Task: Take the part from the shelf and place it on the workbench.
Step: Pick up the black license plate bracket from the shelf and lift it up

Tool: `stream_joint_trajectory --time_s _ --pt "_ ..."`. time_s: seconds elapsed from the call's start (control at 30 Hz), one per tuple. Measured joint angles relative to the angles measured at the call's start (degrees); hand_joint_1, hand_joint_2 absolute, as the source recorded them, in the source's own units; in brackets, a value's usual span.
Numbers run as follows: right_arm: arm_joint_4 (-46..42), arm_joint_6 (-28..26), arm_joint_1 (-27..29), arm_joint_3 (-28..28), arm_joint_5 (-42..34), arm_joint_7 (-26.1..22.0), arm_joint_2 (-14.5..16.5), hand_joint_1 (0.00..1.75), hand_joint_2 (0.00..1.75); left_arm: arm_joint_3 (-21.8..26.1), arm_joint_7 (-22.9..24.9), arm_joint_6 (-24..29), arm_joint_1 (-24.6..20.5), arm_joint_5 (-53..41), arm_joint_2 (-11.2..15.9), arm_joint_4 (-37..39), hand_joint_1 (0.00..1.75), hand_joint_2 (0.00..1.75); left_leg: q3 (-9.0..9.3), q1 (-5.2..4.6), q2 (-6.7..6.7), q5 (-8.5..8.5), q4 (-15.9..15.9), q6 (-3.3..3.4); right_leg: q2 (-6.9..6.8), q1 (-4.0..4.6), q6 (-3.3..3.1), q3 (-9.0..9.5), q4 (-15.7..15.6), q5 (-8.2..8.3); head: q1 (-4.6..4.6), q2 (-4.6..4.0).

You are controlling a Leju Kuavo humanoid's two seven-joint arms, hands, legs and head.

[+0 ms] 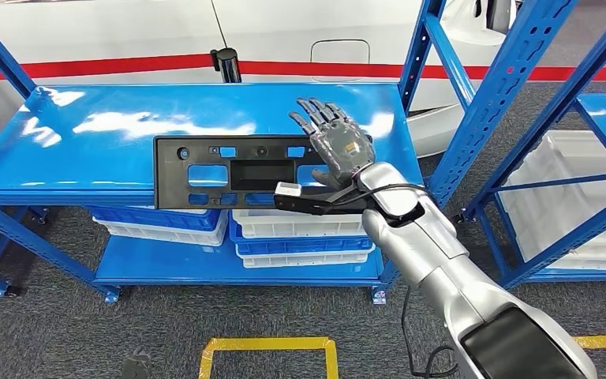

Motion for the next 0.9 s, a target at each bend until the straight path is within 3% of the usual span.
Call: stream_joint_trajectory --time_s 0.37,0.7,0.9 --pt "-5.20 0.20 0.65 -2.80 -2.65 -0.58 -5.87 0.00 1.75 -1.59 0.00 -0.01 0.03 1.47 0.36 0.01 0.00 0.00 0.01 0.00 -0.02 -0.01 0.01 0.01 -0.02 0.00 0.00 0.00 -0.01 0.00 0.00 0.00" --pt "-13.73 -0.71 8.97 -5.26 -4.80 -1.46 -10.86 0.00 1.75 -2.35 0.00 0.76 0.24 3.76 0.72 0.13 0.00 0.00 -0.04 0.01 -0.01 -0.07 0.01 0.08 -0.01 0.00 0.00 -0.01 -0.01 0.00 -0.01 0.00" --pt "-17.56 4.12 10.75 -5.65 -8.00 -3.20 -12.32 0.00 1.75 -2.41 0.00 1.71 0.50 4.99 0.74 0.20 0.00 0.00 -0.05 0.01 -0.01 -0.06 0.00 0.07 -0.01 0.00 0.00 -0.01 -0.01 0.00 -0.01 0.00"
